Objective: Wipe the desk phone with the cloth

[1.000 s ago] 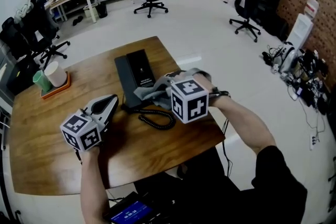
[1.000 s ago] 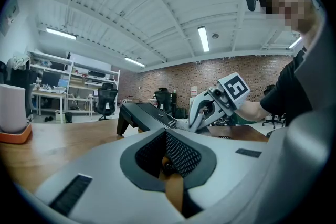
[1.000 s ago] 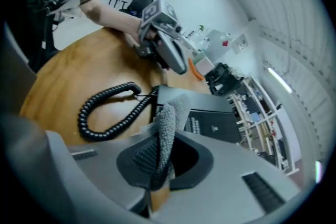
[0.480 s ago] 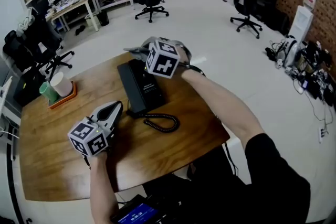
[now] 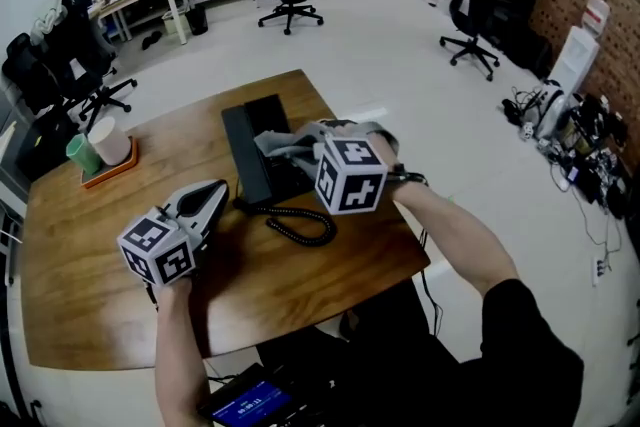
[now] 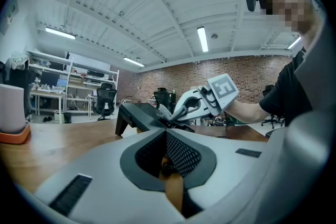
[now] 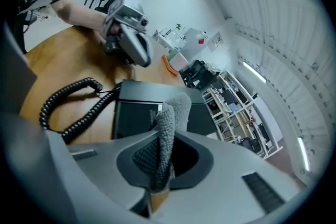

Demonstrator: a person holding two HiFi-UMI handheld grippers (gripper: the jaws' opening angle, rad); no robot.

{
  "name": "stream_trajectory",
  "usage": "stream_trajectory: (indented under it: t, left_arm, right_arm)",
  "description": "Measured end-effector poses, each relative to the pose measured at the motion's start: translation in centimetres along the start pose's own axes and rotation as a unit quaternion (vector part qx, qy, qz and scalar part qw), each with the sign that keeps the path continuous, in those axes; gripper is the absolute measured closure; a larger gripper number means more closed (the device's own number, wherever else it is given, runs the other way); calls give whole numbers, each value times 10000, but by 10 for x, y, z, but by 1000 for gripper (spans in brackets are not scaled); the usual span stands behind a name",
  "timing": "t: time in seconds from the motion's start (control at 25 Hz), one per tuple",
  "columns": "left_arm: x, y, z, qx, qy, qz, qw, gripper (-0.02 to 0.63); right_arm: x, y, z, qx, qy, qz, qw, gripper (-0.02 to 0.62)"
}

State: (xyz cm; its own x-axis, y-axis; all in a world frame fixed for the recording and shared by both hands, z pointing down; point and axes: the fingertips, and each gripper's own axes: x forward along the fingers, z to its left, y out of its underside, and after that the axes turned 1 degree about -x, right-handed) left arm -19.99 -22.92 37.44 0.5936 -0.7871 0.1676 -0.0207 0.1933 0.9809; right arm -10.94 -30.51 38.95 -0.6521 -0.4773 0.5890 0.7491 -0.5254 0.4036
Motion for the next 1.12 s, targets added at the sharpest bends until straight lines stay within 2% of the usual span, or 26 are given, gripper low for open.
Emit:
stream_trajectory:
  t: [0.12, 0.24, 0.36, 0.44, 0.48, 0.56, 0.64, 0.68, 0.8, 0.92, 1.12]
  left_arm:
    - [0, 0, 1, -15, -3, -12, 10000, 614]
    - [1, 1, 1, -34, 18, -10, 10000, 614]
    - [0, 1, 0, -39, 27, 9, 10000, 614]
    - [0, 1, 0, -36, 36, 5, 10000, 614]
    - [0, 2, -1, -37, 46, 2, 10000, 614]
    - [0, 2, -2, -43, 73, -2, 10000, 614]
    - [0, 2, -4, -49, 103, -1, 9999, 614]
    - [0, 2, -6, -49, 118, 1, 9999, 614]
    - [0, 3, -9, -35, 149, 15, 9999, 614]
    - [-1, 2, -8, -8, 153, 10, 9999, 614]
    - [-1, 1, -8, -9, 176, -4, 9998, 614]
  right_arm:
    - [-12, -4, 32, -71, -269, -111, 9996, 571]
    - [-24, -5, 57, -56, -708, -164, 9973, 571]
    - [-33, -16, 56, 409, -794, -573, 9944, 571]
    - [-42, -34, 41, 1062, -684, -1199, 9847, 571]
    - [-49, -45, 31, 1453, -615, -1597, 9745, 571]
    - [-66, -64, 9, 2143, -354, -2397, 9462, 571]
    - [-81, -72, -9, 2491, 50, -2945, 9226, 571]
    - [-87, -72, -14, 2546, 240, -3112, 9153, 571]
    - [-99, -68, -18, 2498, 635, -3415, 9038, 571]
    - [-110, -69, -17, 2425, 822, -3597, 8973, 571]
    - [-115, -78, -9, 2186, 859, -3681, 8997, 572]
